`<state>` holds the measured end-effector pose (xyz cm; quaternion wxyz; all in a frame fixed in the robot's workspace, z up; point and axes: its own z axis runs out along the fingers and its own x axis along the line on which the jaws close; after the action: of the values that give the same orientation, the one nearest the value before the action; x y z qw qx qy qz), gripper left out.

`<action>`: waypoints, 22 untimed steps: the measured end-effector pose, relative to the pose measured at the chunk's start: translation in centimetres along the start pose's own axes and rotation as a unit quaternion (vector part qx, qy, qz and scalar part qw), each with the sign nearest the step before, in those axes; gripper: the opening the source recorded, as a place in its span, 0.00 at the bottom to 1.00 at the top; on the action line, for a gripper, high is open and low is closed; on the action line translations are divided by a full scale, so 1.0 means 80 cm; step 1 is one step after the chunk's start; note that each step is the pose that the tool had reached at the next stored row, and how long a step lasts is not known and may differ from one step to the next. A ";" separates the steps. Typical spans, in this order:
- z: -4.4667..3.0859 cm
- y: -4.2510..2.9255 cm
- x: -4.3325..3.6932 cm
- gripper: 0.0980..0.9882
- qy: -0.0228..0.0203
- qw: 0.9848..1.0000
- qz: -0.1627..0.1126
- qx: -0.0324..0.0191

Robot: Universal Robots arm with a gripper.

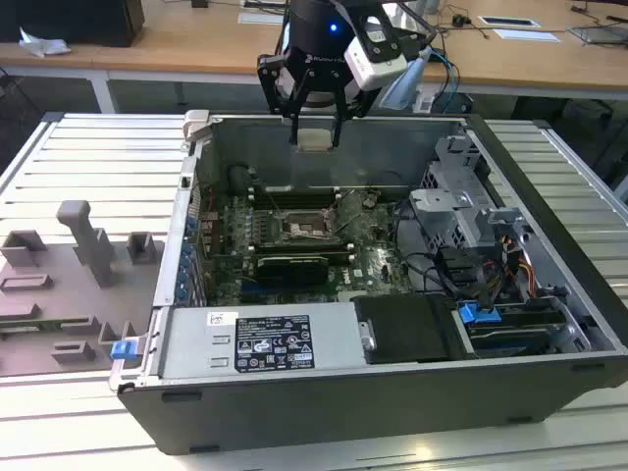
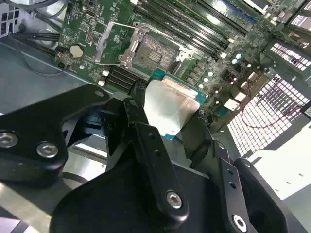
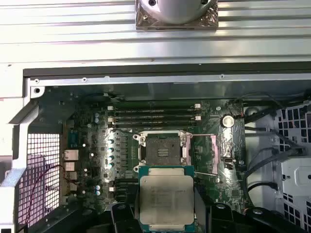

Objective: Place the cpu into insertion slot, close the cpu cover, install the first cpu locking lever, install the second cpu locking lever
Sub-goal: 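Place the cpu into insertion slot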

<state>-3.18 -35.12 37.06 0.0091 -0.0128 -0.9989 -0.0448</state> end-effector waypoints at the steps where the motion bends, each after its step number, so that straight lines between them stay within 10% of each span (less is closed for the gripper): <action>1: 0.0000 0.0000 0.000 0.50 0.000 1.000 0.001 0.000; 22: 0.0001 0.0000 0.000 0.50 -0.003 0.999 0.034 -0.001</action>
<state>-3.18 -35.12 37.06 0.0076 -0.0469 -0.9979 -0.0451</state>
